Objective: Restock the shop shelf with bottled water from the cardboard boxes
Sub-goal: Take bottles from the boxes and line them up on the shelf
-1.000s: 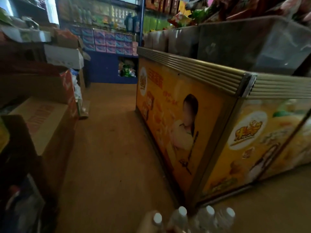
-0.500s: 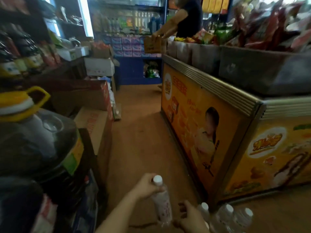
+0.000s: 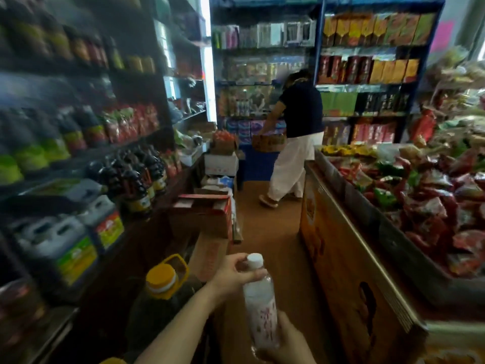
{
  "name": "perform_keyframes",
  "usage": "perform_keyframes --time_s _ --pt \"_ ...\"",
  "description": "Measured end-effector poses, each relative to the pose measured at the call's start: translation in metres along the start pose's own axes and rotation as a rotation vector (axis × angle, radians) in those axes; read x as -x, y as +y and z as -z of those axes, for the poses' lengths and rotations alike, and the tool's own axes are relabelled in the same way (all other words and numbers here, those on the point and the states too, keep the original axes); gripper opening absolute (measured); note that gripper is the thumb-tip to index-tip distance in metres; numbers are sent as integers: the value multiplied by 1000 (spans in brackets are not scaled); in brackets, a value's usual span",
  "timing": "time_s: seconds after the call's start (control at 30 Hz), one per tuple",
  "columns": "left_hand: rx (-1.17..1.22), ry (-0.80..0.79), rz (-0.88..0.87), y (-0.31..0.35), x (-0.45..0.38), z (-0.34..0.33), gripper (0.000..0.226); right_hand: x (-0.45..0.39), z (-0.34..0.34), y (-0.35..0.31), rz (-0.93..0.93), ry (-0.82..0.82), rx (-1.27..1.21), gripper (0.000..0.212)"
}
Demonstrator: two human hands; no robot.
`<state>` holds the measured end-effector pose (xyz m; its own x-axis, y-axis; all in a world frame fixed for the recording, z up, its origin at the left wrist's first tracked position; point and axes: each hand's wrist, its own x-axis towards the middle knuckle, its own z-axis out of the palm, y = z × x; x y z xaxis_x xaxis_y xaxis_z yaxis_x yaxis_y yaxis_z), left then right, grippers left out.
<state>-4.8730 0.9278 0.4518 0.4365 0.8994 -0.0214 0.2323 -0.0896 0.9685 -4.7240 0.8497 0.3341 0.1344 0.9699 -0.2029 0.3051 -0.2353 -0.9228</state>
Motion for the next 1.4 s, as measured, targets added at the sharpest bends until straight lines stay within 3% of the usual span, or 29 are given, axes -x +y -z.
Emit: perform_keyframes --time_s 0.1,0.17,0.3,0.53,0.63,0.77,1.07,1.3,1.4 --pt "55 130 0 71 15 30 28 14 11 -76 55 -163 69 56" --pt "70 195 -12 116 27 50 23 21 18 -126 103 -134 76 66" --pt "38 379 -93 190 51 100 27 34 15 -206 252 -169 124 63" --pt "55 675 -49 245 92 193 33 43 -32 -319 434 -231 98 51" --pt "1 651 -65 257 118 227 41 47 -64 -354 488 -259 72 47" --pt "-79 639 -37 262 160 273 75 52 -110 -396 568 -301 77 51" --pt "-256 968 -14 254 283 353 54 101 -252 -450 692 -475 135 54" --pt "-338 1177 168 209 393 416 105 164 -379 -459 695 -676 134 40" --pt "-384 1207 226 190 427 439 81 186 -431 -458 675 -704 198 39"
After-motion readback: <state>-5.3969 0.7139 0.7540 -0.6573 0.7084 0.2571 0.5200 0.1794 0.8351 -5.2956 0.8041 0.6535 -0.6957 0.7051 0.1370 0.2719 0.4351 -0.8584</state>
